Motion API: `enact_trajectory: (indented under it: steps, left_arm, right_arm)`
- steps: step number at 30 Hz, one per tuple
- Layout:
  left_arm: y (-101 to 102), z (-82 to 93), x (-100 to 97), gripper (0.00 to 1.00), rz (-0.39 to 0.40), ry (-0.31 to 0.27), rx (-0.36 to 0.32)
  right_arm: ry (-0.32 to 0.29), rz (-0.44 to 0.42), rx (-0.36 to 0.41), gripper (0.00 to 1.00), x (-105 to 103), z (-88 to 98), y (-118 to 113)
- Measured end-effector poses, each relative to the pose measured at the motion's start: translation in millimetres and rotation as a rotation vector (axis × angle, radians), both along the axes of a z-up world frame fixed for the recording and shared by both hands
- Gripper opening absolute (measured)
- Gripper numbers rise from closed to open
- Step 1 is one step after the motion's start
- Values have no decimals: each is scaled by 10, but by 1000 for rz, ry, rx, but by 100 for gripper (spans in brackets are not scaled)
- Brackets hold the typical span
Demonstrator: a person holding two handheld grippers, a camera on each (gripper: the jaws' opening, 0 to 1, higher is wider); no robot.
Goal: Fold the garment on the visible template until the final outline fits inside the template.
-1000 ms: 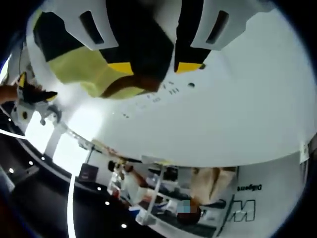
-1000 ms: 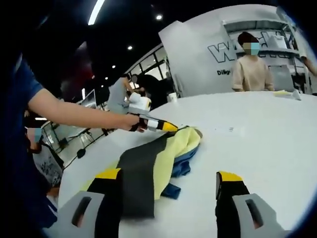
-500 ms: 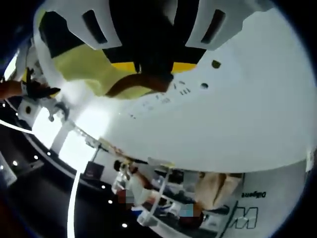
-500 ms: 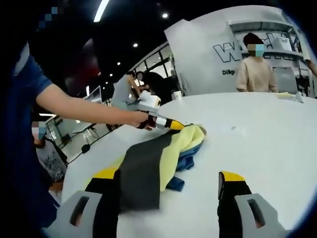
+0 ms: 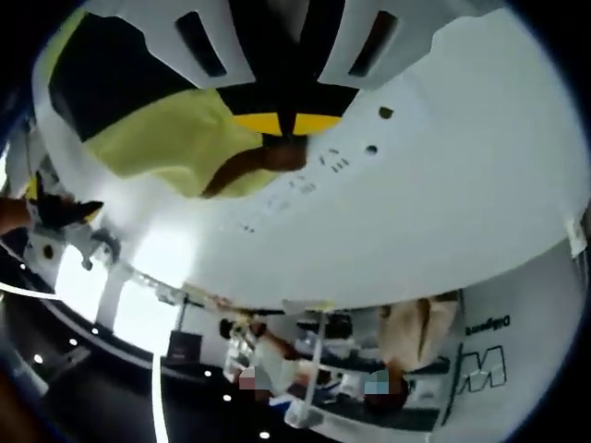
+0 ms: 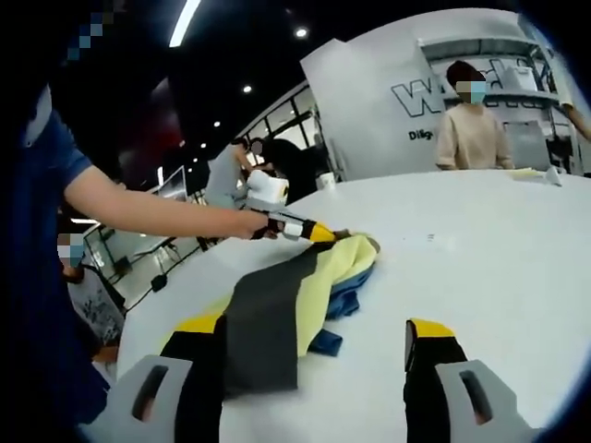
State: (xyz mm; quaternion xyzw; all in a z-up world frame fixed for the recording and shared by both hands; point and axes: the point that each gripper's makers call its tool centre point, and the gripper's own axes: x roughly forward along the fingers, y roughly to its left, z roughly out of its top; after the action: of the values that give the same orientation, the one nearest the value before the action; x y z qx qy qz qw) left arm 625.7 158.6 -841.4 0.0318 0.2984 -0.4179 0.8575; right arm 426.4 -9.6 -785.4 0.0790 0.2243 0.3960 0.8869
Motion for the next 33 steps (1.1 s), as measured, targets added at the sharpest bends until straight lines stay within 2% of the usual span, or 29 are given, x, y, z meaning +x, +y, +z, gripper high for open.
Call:
enact_trajectory:
  steps: [5,10,11,13,14,18,23,25,26,27,30,33]
  left_arm:
    - [5,54,-28,1,-26,-33,0]
    - [7,268,-154,1,-79,-65,18]
    - [-13,352,-250,1,-98,-73,18]
    - [-11,360,-254,1,-109,-85,18]
    - [-38,448,-390,1,-128,-90,10]
    - [-57,495,-518,1,-165,-100,16]
    - [-86,650,-922,1,-235,-123,26]
    - [-88,741,-1174,1,-268,-124,38]
    - [-84,758,-1218,1,-275,-127,40]
    - [-89,829,-1363,1,-296,-136,37]
    - [-124,929,-1634,1,-329,-138,32]
    - [-142,971,-1781,1,-350,-140,34]
  right_arm:
    - [-2,-4,5,80,6,6,18]
    - [-5,11,12,80,-17,24,78]
    - [-5,13,13,80,-25,28,91]
    - [-7,15,17,80,-32,38,111]
    - [-7,19,24,80,-34,52,128]
    - [-10,25,28,79,-45,74,159]
    - [-19,38,32,79,-81,124,171]
    - [-20,48,29,79,-120,139,182]
    - [-20,50,29,79,-135,148,188]
    - [-21,54,29,79,-162,152,198]
    - [-19,61,29,79,-212,156,229]
    - [-20,68,32,79,-267,176,256]
